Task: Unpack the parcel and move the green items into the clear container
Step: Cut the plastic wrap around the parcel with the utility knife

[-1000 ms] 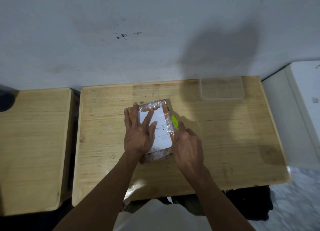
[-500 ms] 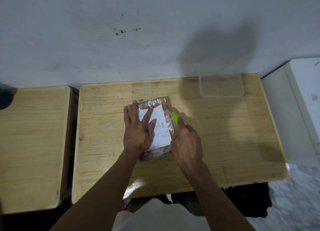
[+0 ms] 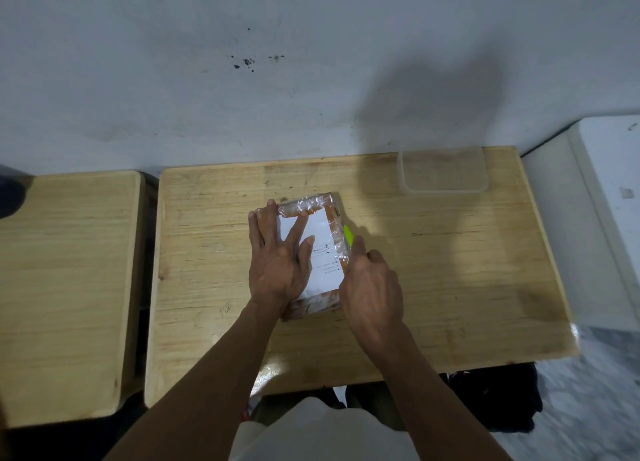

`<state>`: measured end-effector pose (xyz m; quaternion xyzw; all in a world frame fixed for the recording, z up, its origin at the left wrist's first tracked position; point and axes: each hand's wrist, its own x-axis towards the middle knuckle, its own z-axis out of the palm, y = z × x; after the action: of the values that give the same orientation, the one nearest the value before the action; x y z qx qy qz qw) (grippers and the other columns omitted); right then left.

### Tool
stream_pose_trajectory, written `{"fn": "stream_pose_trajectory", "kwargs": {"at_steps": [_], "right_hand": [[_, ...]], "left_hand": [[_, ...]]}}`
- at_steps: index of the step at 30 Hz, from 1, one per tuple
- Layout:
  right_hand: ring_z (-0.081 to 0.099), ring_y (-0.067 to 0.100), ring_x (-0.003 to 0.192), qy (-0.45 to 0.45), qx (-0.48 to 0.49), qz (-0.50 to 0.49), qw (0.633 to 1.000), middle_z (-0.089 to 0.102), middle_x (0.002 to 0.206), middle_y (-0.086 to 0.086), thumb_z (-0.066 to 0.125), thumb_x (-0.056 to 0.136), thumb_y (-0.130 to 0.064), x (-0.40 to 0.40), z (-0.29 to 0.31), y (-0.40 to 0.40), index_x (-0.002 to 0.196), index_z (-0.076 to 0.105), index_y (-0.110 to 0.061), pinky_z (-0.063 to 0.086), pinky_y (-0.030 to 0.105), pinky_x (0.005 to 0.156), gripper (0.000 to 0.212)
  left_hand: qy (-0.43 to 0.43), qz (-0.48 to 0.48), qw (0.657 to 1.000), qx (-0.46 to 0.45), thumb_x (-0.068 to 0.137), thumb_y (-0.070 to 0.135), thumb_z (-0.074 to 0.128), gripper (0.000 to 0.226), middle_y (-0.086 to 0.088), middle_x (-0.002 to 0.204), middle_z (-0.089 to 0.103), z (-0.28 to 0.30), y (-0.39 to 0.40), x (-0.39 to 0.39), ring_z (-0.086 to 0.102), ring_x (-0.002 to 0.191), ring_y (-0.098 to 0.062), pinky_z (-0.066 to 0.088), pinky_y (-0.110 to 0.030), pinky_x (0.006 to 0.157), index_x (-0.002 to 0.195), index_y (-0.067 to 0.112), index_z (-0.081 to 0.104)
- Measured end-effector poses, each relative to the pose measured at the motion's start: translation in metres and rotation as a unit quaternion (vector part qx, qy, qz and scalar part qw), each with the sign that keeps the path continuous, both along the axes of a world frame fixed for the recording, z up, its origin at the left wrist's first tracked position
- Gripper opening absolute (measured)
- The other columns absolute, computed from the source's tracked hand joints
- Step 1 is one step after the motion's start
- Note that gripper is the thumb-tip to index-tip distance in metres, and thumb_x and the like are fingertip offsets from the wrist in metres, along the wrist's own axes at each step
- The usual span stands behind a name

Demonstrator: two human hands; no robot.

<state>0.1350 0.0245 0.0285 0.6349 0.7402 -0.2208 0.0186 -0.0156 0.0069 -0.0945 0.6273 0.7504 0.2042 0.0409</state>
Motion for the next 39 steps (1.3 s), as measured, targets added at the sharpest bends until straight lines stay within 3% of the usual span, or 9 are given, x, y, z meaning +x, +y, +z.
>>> {"fn": "stream_pose_trajectory", "kwargs": {"at_steps": [5, 13, 24, 39], "right_hand": [[0.067, 0.031, 0.090, -0.018, 0.007, 0.015, 1.000, 0.061, 0.114, 0.013, 0.043, 0.097, -0.008, -0.002, 0.002, -0.002, 0.149, 0.027, -0.009, 0.042, 0.030, 0.065, 0.054], [0.068, 0.030, 0.089, -0.014, -0.012, 0.019, 1.000, 0.064, 0.107, 0.013, 0.046, 0.096, -0.011, 0.008, -0.001, -0.014, 0.147, 0.032, -0.009, 0.052, 0.034, 0.071, 0.053], [0.064, 0.036, 0.094, 0.008, -0.028, 0.009, 1.000, 0.062, 0.105, 0.015, 0.038, 0.096, -0.008, 0.023, 0.002, -0.030, 0.140, 0.038, -0.007, 0.050, 0.041, 0.076, 0.044], [0.066, 0.029, 0.082, 0.019, -0.054, -0.004, 0.998, 0.064, 0.094, 0.011, 0.045, 0.095, -0.010, 0.057, -0.001, -0.065, 0.136, 0.043, -0.008, 0.056, 0.039, 0.069, 0.042]], "left_hand": [[0.004, 0.003, 1.000, 0.017, 0.104, 0.031, 0.051, 0.047, -0.040, 0.155, 0.028, 0.000, 0.000, 0.001, 0.019, 0.151, -0.051, 0.013, -0.068, 0.120, 0.146, 0.012, 0.052], [0.008, 0.013, 1.000, 0.021, 0.105, 0.034, 0.046, 0.046, -0.037, 0.158, 0.025, 0.000, 0.000, 0.003, 0.016, 0.153, -0.046, 0.011, -0.067, 0.121, 0.147, 0.015, 0.052], [0.007, 0.029, 0.999, 0.039, 0.105, 0.030, 0.045, 0.042, -0.036, 0.157, 0.026, -0.006, 0.002, 0.003, 0.019, 0.153, -0.044, 0.013, -0.066, 0.120, 0.143, 0.014, 0.056], [0.009, 0.020, 0.999, 0.041, 0.106, 0.032, 0.041, 0.044, -0.035, 0.157, 0.028, -0.004, 0.000, 0.003, 0.019, 0.153, -0.043, 0.013, -0.066, 0.120, 0.144, 0.016, 0.055]]}}
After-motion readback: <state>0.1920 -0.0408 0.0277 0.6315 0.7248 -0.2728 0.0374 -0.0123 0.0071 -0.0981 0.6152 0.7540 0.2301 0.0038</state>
